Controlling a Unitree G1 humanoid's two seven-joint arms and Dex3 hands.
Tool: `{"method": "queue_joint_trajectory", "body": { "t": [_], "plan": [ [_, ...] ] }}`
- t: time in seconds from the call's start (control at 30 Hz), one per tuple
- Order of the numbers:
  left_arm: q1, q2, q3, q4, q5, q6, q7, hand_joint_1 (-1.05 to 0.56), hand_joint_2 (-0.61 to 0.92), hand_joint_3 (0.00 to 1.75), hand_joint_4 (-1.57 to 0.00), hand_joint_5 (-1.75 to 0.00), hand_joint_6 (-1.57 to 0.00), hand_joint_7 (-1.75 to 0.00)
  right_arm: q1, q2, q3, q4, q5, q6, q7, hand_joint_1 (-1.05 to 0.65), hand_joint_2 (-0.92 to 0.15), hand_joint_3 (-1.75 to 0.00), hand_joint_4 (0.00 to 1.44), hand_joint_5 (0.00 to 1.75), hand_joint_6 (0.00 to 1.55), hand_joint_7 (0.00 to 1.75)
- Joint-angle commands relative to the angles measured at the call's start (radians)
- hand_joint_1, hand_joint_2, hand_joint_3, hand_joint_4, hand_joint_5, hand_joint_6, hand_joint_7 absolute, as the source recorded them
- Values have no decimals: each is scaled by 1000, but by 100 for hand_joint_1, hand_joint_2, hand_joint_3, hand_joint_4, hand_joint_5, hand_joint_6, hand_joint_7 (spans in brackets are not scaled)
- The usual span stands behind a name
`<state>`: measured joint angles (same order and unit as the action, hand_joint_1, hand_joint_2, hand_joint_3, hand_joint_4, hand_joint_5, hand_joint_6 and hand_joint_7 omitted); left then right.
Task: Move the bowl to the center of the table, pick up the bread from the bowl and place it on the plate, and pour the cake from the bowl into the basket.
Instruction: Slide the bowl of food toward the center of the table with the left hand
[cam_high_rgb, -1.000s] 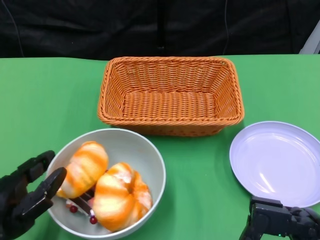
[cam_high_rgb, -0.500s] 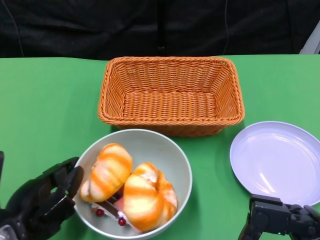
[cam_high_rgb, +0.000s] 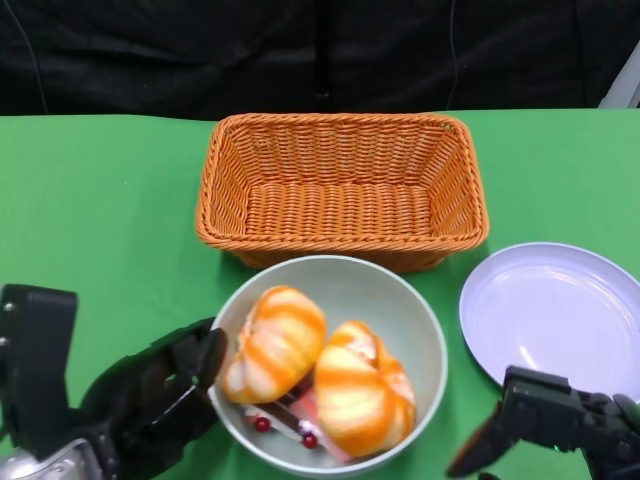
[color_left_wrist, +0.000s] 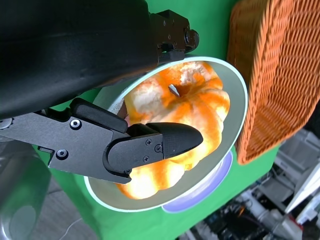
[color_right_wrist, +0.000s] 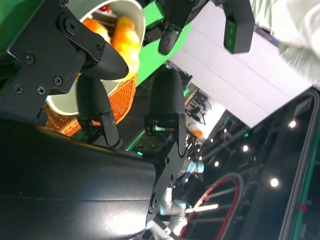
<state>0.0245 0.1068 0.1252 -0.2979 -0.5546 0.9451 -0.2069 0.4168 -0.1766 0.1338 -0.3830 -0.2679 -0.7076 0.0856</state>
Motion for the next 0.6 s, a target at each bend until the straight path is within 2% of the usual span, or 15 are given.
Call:
{"method": "queue_joint_trajectory", "body": {
  "t": [0.03, 0.4, 0.43, 0.47, 0.5, 0.53, 0.6],
  "plan": [
    [-17, 2, -16, 11, 9, -1, 6, -67, 92, 62, 0, 0, 0, 0, -13, -22, 9, -59, -62, 39, 30, -18, -36, -114, 30, 133, 29, 108],
    [-17, 4, -19, 13, 9, -4, 6, -68, 92, 62, 0, 0, 0, 0, -14, -31, 14, -72, -64, 60, 27, -19, -40, -107, 26, 134, 24, 110],
    [-14, 0, -35, 4, 14, -2, 8, -68, 92, 62, 0, 0, 0, 0, -64, -23, 26, -102, -118, 142, 61, -19, -40, -107, 26, 134, 24, 110],
    [-7, -4, -50, -5, 18, -6, 8, -68, 92, 61, 0, 0, 0, 0, -125, 0, 50, -119, -208, 252, 103, -39, -59, -66, 11, 133, 12, 109],
    [-1, -6, -61, -11, 23, -10, 7, -68, 92, 61, 0, 0, 0, 0, -170, 14, 71, -134, -273, 336, 133, -46, -68, -40, 6, 127, 6, 107],
    [4, -7, -67, -14, 25, -14, 5, -68, 92, 61, 0, 0, 0, 0, -209, 26, 91, -131, -328, 396, 147, -50, -74, -23, 2, 124, 3, 106],
    [9, -10, -69, -18, 25, -16, 6, -68, 92, 60, 0, 0, 0, 0, -247, 39, 117, -117, -382, 458, 151, -49, -76, -12, 1, 121, 2, 105]
  ]
}}
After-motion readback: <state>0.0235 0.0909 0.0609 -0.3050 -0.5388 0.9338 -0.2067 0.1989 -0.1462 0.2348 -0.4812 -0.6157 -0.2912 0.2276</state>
